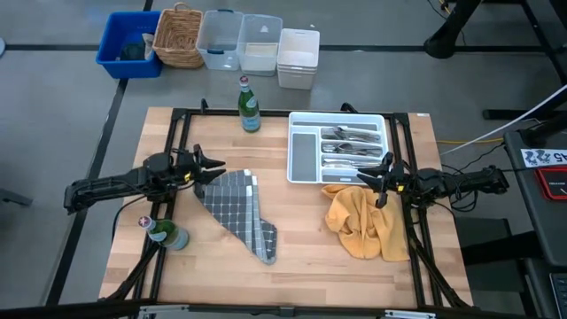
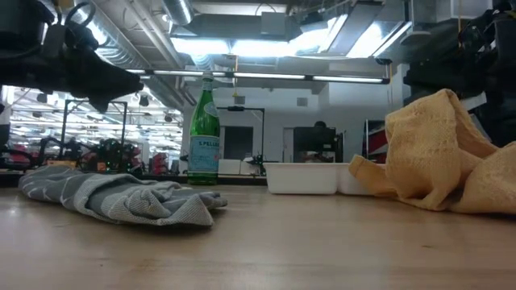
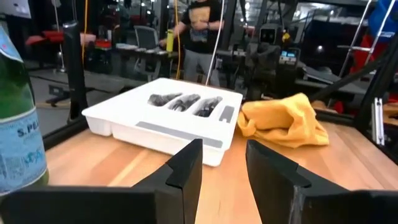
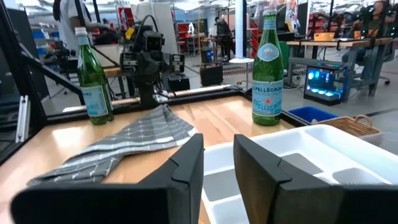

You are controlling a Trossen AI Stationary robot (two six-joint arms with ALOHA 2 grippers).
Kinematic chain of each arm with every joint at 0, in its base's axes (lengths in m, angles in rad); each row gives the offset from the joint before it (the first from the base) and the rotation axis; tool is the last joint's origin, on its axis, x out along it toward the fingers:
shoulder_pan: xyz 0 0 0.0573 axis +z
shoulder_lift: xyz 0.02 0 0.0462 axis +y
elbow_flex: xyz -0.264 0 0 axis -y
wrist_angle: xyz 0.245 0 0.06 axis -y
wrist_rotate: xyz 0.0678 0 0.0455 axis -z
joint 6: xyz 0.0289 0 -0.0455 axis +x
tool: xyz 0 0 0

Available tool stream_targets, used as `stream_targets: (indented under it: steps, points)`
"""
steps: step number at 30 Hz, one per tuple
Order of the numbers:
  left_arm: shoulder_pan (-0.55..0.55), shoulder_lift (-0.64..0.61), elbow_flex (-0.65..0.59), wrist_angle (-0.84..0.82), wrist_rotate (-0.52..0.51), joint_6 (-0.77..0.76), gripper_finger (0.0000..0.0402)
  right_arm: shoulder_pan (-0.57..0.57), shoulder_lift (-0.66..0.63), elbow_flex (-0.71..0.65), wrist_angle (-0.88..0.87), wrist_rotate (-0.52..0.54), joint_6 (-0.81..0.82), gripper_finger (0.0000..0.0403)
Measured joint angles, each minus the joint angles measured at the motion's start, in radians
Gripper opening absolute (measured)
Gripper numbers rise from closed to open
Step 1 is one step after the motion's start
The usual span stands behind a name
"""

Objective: Sort silverware
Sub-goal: Return to Home Position

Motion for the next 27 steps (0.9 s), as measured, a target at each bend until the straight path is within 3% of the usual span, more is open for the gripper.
stream_targets:
  steps: [27]
  points:
    - [0.0, 0.018, 0.0, -0.002, -0.001, -0.002, 0.0114, 0.0, 0.004, 0.0, 0.005, 0.0, -0.013, 0.0089]
